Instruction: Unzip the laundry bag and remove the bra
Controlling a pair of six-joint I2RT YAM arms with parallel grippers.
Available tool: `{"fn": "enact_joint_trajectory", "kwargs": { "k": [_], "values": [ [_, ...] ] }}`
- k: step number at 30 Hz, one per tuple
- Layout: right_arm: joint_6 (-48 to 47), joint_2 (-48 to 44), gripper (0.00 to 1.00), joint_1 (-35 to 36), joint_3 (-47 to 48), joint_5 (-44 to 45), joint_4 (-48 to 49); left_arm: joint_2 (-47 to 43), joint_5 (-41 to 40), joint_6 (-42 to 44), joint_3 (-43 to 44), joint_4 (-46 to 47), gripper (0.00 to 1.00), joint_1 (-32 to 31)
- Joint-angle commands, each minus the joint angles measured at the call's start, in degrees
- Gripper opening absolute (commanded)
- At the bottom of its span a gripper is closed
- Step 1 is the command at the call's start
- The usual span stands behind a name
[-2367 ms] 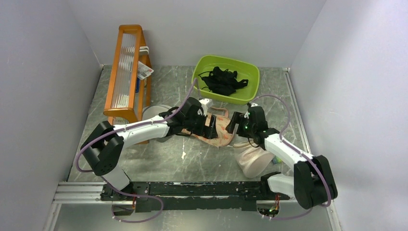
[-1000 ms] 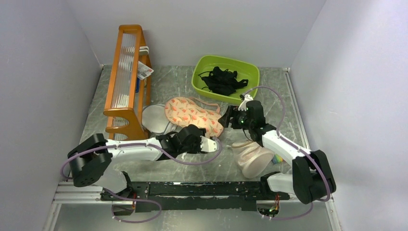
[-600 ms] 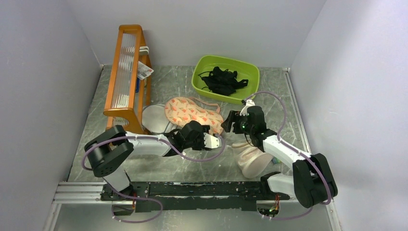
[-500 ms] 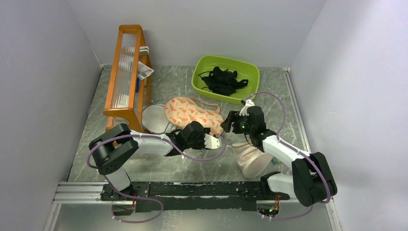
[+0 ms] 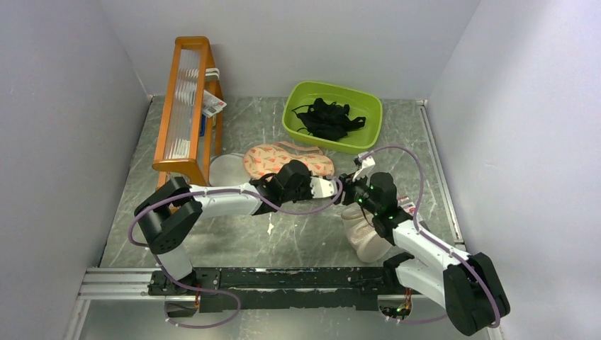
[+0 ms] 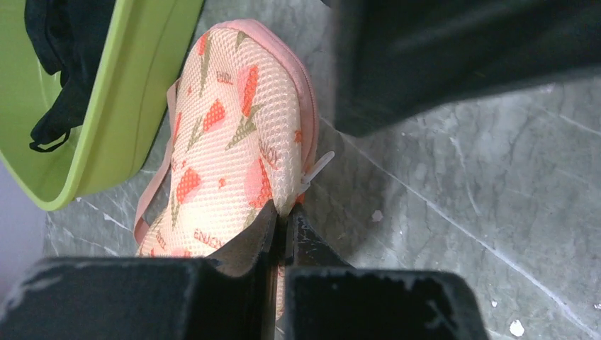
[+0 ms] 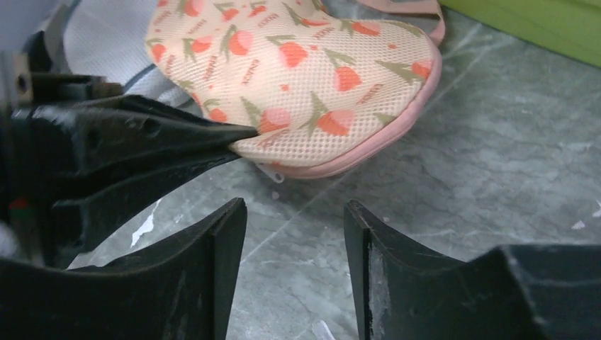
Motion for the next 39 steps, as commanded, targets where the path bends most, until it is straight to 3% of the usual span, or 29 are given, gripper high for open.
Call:
{"fn": "enact_joint_trajectory", "kwargs": {
  "k": [1, 9, 15, 34, 39],
  "values": [
    [-2.89, -2.71, 0.51, 1.66, -1.95, -0.38, 5.89, -0.86, -0.31, -4.8, 3.31, -3.83, 0.07, 0.82],
    [-3.28, 1.32, 0.47, 2.66, -2.43, -3.2, 10.13, -2.79, 1.16, -6.27, 3.88, -5.9, 0.07, 1.6],
    [-3.48, 6.27, 0.37, 4.33, -1.6, -6.82, 13.39, -3.29, 2.1, -6.74, 4.64, -6.92, 0.07, 1.54],
    [1.47, 10.92, 0.38, 5.1, -2.44, -1.01, 21.76, -4.95, 5.84, -8.85, 5.99, -8.17, 0.07, 1.1],
    [2.03, 12.29, 0.32, 5.1, -2.4, -3.03, 23.84, -4.59, 6.68, -8.7, 6.38, -8.83, 0.07, 1.01]
  ]
}}
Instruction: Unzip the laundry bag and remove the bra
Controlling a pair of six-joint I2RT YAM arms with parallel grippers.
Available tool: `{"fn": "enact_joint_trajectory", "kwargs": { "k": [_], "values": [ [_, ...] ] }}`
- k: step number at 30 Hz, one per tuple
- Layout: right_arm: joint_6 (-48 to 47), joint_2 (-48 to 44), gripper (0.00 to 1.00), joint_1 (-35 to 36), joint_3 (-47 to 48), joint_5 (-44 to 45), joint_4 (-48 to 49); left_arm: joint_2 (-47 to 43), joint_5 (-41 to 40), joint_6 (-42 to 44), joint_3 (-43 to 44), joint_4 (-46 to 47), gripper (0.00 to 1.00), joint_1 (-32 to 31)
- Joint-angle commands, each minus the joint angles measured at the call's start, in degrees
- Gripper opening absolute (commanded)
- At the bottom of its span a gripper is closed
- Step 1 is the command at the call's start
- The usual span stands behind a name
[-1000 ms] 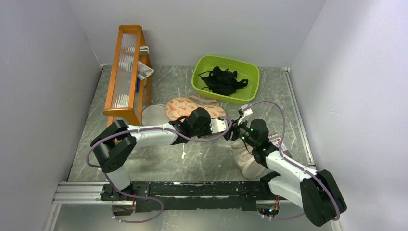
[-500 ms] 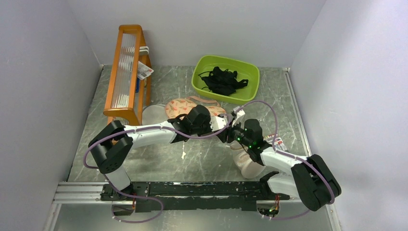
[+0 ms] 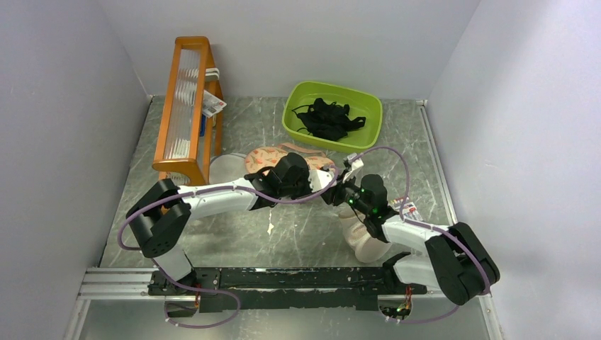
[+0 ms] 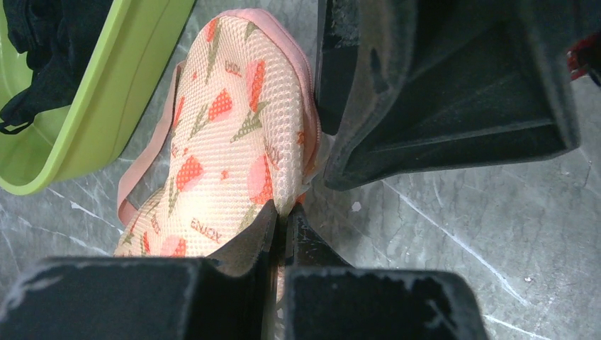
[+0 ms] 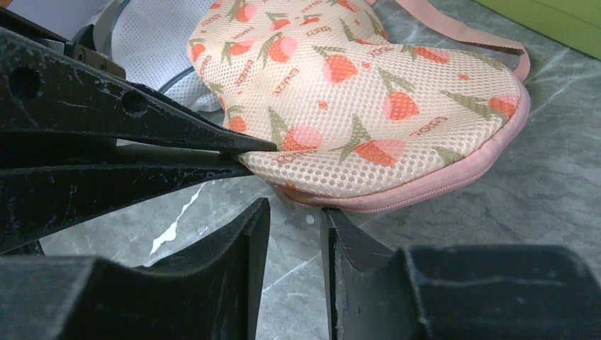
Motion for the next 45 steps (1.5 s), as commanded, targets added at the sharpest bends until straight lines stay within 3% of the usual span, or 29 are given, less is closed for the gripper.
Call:
{"fn": "enact_joint_trajectory", "kwargs": {
  "k": [1, 7, 15, 20, 35, 40, 42, 45],
  "values": [
    [0.68, 1.39, 0.3, 0.31, 0.25, -1.57, 4.77, -1.18, 3.32, -0.67, 2.54, -0.91, 0.07, -0.31],
    [0.93, 2.57, 0.23, 0.31, 0.6, -2.67, 5.46, -0.98, 4.03, -0.99, 2.57, -0.66, 0.07, -0.89],
    [1.42, 2.73, 0.25, 0.29, 0.62, -1.18, 5.43, -0.09, 4.72, -1.1, 3.06, -1.22, 0.07, -2.14],
    [1.18, 1.3, 0.0, 0.27, 0.66, 3.87, 2.08, -0.63, 2.55, -0.3, 2.54, -1.08, 0.07, -2.15],
    [2.43, -4.37, 0.0, -0.49, 1.0, 28.52, -12.15, -4.21, -2.35, 2.48, -0.31, 0.64, 0.08, -2.0],
    [3.27, -2.87, 0.0, -2.26, 2.19, 30.28, -14.67, -5.19, -2.28, 2.66, -0.66, 0.39, 0.09, -1.89],
    [1.94, -3.21, 0.0, -2.28, 2.39, 27.27, -14.23, -5.37, -1.27, 2.4, -0.31, -0.56, 0.16, -1.89],
    [-1.43, -5.49, 0.0, -2.28, -0.04, 18.18, -8.42, -6.22, 0.88, 1.31, -0.41, -1.16, 0.37, -1.89]
  ]
}}
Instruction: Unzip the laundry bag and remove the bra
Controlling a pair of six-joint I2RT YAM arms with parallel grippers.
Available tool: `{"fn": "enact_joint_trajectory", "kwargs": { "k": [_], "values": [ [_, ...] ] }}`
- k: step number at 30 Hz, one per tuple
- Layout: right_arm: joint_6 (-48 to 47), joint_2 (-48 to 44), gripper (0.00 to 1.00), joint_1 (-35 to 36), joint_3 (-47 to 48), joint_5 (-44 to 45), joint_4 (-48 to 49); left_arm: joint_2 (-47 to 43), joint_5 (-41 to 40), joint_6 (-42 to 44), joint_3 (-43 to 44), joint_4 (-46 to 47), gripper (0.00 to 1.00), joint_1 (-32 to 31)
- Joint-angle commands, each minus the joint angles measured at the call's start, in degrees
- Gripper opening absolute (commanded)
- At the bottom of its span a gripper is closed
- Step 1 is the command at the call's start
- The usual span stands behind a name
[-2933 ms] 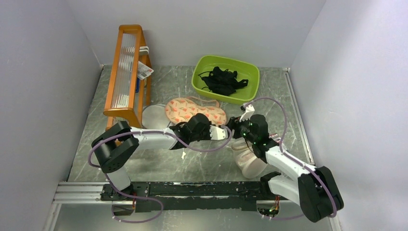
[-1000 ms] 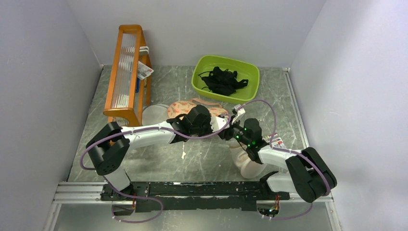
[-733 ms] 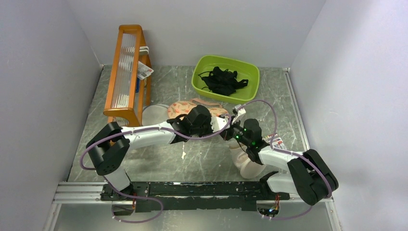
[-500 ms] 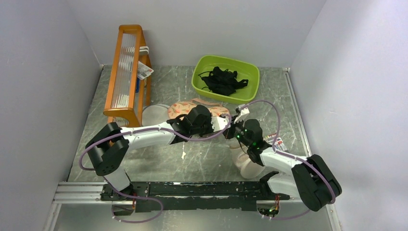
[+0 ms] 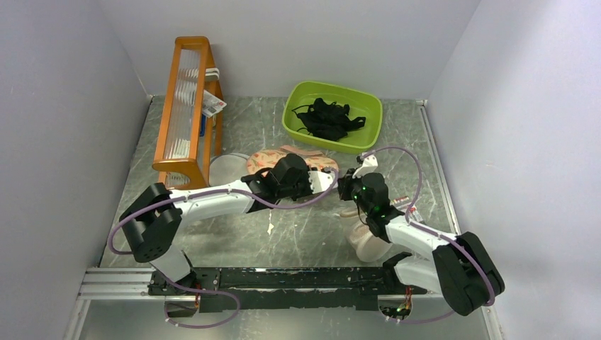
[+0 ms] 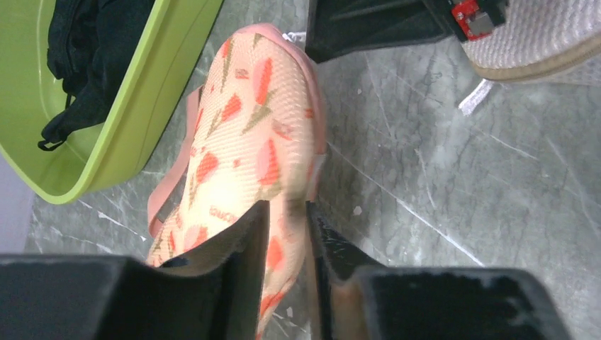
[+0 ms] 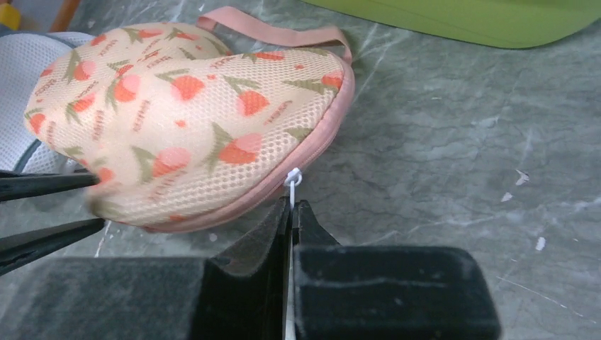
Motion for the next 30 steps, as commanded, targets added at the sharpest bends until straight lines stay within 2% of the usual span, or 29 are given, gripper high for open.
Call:
{"fn": "enact_joint_trajectory", "kwargs": {
  "k": [1, 3, 7, 18, 21, 30],
  "values": [
    [-4.86, -2.71, 0.0, -1.27, -2.66, -5.99, 4.83, -4.17, 2.5, -1.36, -0.41, -1.41, 0.44, -0.25],
    [-5.5, -4.54, 0.0, -1.34, -4.09, -12.06, 7.91, -4.88, 4.51, -2.45, -0.32, -1.47, 0.52, -0.25],
    [-5.47, -5.13, 0.0, -1.21, -5.45, -16.12, 10.92, -5.4, 7.13, -5.05, 0.17, -0.9, 0.59, -0.33],
    [-5.01, -1.6, 0.0, -0.75, -4.64, -24.23, 14.73, -0.38, 5.21, -8.48, 2.11, 0.37, 0.57, -0.43],
    [-5.2, -0.83, 0.0, -0.45, -4.23, -24.84, 14.84, 0.75, 4.2, -9.14, 2.46, 1.03, 0.56, -0.42],
    [-5.56, -0.69, 0.0, -0.24, -3.91, -22.77, 13.48, 0.51, 1.57, -8.41, 2.23, 1.92, 0.37, -0.42]
  ]
}}
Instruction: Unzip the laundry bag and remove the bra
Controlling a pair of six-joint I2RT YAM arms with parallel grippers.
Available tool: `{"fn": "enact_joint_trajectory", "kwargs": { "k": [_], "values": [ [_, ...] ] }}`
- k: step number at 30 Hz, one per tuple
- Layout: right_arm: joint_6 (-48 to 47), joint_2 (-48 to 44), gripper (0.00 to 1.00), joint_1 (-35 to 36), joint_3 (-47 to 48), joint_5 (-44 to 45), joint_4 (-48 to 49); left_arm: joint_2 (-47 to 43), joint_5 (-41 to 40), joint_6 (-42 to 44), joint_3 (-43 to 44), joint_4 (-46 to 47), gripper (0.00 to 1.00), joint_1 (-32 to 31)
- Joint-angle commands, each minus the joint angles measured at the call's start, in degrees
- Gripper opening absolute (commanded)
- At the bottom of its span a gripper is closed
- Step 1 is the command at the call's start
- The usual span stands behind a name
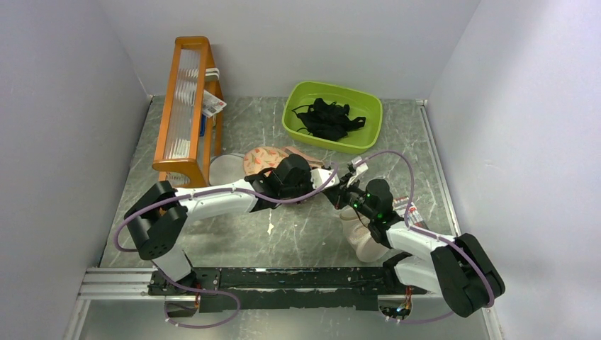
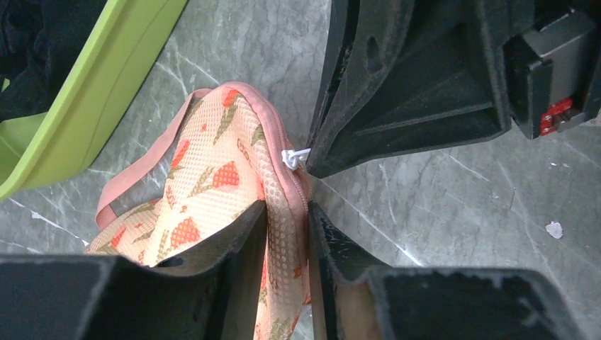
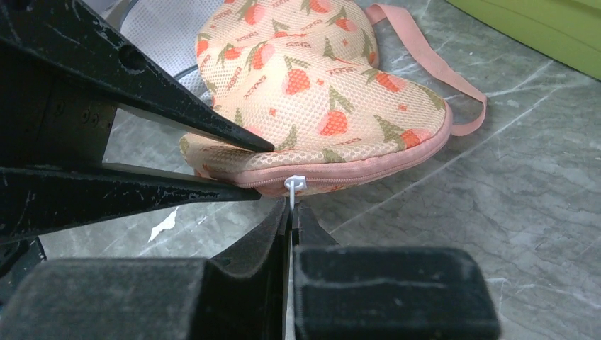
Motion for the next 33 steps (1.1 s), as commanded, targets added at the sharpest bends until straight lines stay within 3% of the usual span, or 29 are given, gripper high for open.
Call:
{"fn": "enact_joint_trajectory", "kwargs": {
  "k": [1, 9, 15, 24, 26, 30, 33],
  "values": [
    [-0.93, 0.17, 0.0, 0.39, 1.08, 1.33, 1.18, -1.08, -1.21, 0.18, 1.31, 2.71, 0.35, -0.36],
    [1.54, 0.31, 0.0, 0.3, 1.81, 12.0, -2.8, -2.41, 1.37, 2.53, 1.17, 0.76, 0.18, -0.58],
    [4.4, 3.46, 0.0, -1.22, 4.39, 21.43, -9.13, -3.85, 3.22, 4.2, 0.05, 0.16, 0.15, -1.69],
    [1.72, -1.9, 0.0, -2.25, 2.93, 20.85, -9.84, -2.93, 1.4, 3.87, 0.66, -1.07, 0.14, -2.08],
    [-0.4, -4.22, 0.0, -2.18, 1.46, 16.31, -7.82, -2.87, 1.14, 2.99, 1.04, -1.32, 0.17, -2.03],
    [-1.96, -8.03, 0.0, -1.79, -1.15, 7.62, -3.69, -4.6, 3.79, 1.3, 1.23, -1.11, 0.44, -2.03],
    [-2.21, -9.22, 0.0, -1.21, -2.24, 5.17, -1.89, -6.19, 4.92, 0.12, 0.32, 0.44, 0.58, -2.07]
  ]
}}
